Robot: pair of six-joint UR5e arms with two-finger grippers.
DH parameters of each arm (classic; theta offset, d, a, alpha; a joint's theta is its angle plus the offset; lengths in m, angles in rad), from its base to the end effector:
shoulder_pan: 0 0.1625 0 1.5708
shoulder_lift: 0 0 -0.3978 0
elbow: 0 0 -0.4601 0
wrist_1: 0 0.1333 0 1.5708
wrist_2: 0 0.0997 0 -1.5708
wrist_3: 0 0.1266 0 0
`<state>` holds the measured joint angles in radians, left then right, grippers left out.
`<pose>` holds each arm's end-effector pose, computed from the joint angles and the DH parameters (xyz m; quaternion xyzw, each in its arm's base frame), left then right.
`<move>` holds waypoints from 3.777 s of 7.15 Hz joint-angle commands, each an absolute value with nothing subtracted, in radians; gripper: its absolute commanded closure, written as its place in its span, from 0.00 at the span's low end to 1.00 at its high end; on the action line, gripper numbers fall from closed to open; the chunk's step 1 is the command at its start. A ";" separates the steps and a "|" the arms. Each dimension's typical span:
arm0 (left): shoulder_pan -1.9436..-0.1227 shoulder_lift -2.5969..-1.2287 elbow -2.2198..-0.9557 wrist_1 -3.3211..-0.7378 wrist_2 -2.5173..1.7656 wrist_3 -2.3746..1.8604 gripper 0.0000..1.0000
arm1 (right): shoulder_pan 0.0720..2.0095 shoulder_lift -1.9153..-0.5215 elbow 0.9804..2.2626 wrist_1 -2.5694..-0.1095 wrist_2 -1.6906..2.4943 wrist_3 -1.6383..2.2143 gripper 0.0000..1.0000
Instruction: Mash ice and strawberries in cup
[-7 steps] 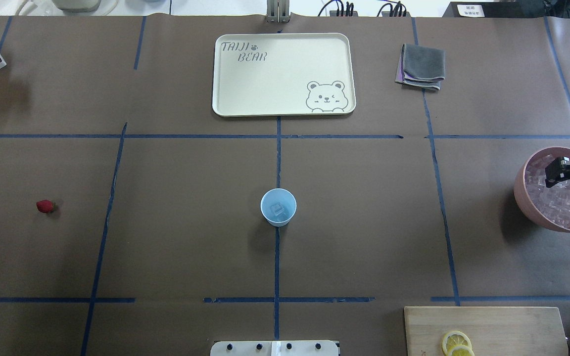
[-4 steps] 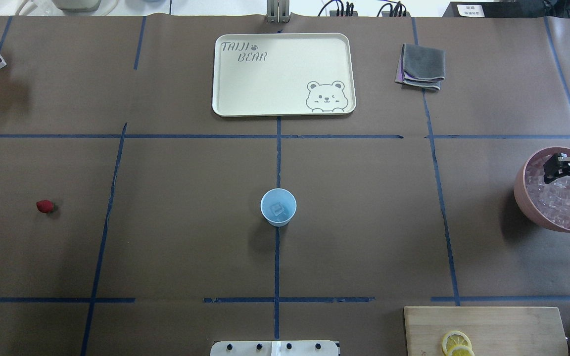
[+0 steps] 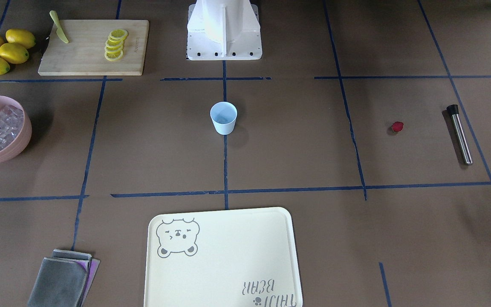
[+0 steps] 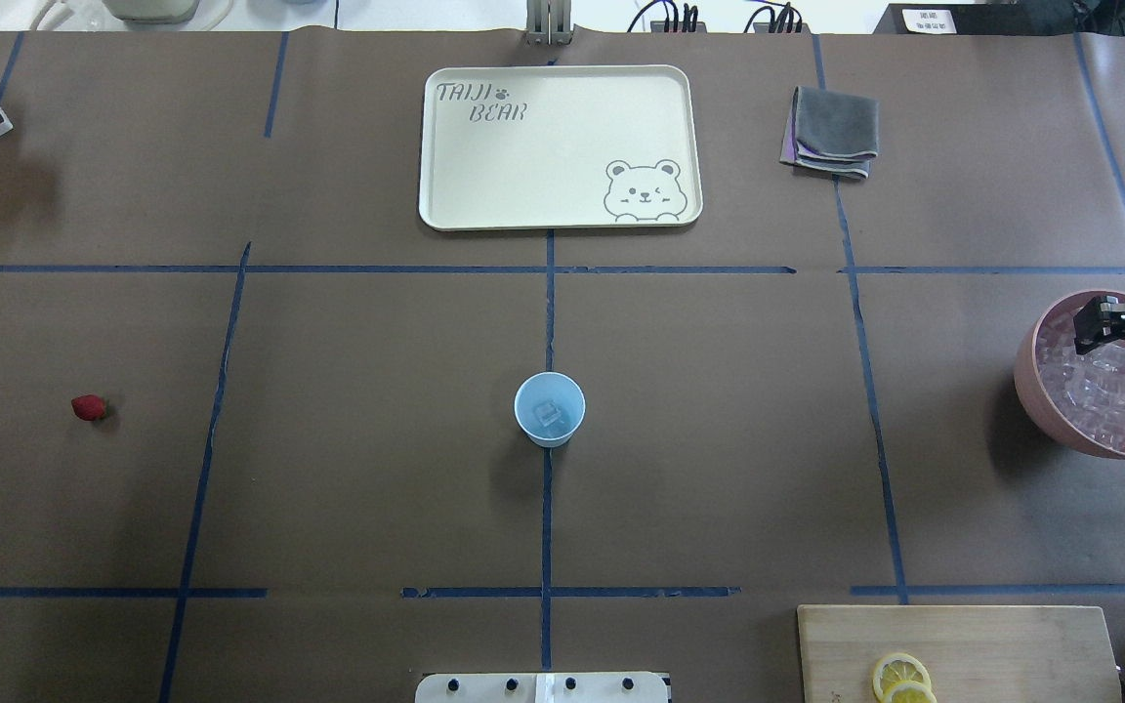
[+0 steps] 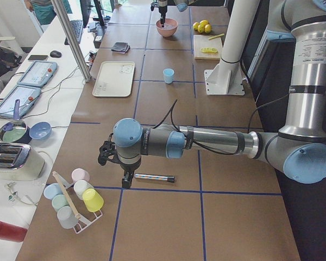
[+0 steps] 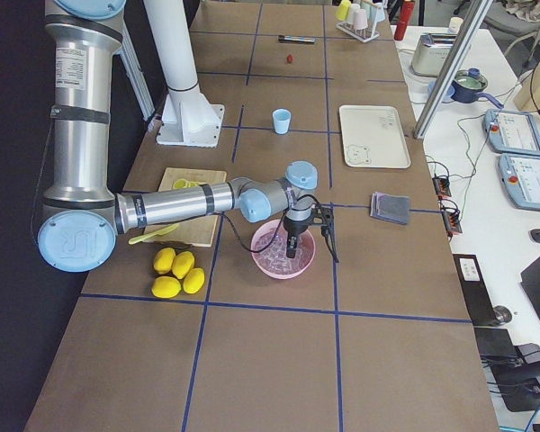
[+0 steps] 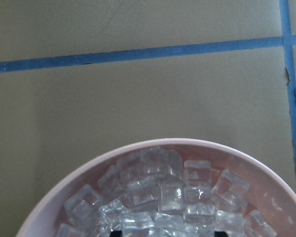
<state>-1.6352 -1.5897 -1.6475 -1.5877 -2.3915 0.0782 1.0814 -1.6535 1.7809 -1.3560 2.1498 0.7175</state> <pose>-0.0776 -0.5705 0.5909 0.0798 0.3936 0.0287 0.9154 -0.2034 -0.5182 0.5668 -0.0253 -0.3242 0.0592 0.9438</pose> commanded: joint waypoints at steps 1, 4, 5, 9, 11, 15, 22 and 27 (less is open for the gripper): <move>-1.635 -1.591 -1.647 -1.588 -2.391 0.078 0.00 | 1.081 -1.658 1.784 -1.356 2.151 0.718 0.31; -1.635 -1.591 -1.655 -1.586 -2.390 0.078 0.00 | 1.081 -1.661 1.789 -1.358 2.161 0.719 0.31; -1.635 -1.591 -1.655 -1.586 -2.391 0.078 0.00 | 1.081 -1.663 1.789 -1.358 2.161 0.719 0.49; -1.635 -1.591 -1.657 -1.585 -2.391 0.078 0.00 | 1.083 -1.663 1.810 -1.361 2.161 0.718 1.00; -1.635 -1.591 -1.654 -1.583 -2.391 0.078 0.00 | 1.165 -1.672 1.972 -1.469 2.171 0.709 1.00; -1.635 -1.589 -1.652 -1.583 -2.391 0.078 0.00 | 1.075 -1.469 2.168 -1.765 2.131 0.722 1.00; -1.635 -1.589 -1.644 -1.582 -2.390 0.078 0.00 | 0.589 -0.818 1.786 -1.818 1.913 1.185 1.00; -1.635 -1.589 -1.641 -1.585 -2.388 0.078 0.00 | 0.460 -0.710 1.654 -1.761 1.856 1.284 0.99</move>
<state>-1.6352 -1.5892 -1.6418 -1.5838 -2.3884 0.0789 0.4862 -0.7443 1.6952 -1.7692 1.8646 1.2541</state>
